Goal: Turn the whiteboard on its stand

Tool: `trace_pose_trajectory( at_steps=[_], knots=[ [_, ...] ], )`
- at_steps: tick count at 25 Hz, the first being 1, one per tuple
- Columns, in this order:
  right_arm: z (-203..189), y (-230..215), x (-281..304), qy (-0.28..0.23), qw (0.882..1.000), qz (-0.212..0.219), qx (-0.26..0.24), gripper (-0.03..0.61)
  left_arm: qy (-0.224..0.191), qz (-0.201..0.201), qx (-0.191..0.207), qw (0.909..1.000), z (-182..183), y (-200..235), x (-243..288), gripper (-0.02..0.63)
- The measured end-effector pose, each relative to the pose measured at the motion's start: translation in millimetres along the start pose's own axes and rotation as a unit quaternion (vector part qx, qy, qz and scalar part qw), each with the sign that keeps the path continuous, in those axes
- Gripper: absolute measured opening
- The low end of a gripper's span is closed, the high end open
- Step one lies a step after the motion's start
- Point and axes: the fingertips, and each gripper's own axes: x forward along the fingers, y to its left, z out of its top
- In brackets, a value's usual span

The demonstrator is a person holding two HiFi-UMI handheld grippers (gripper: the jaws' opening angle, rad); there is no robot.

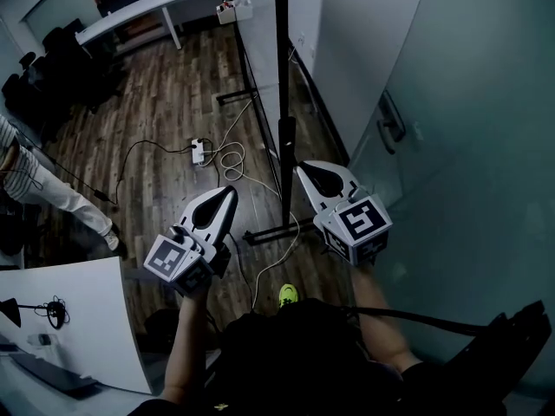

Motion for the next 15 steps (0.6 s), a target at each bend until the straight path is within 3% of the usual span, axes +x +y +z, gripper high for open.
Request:
trace_pose_trajectory(
  at_steps=[15],
  knots=[
    [-1,75,-23,0.033,0.999,0.001,0.009,0.000,0.009,-0.035,-0.028,0.9990,-2,-24,-63,-0.006]
  ],
)
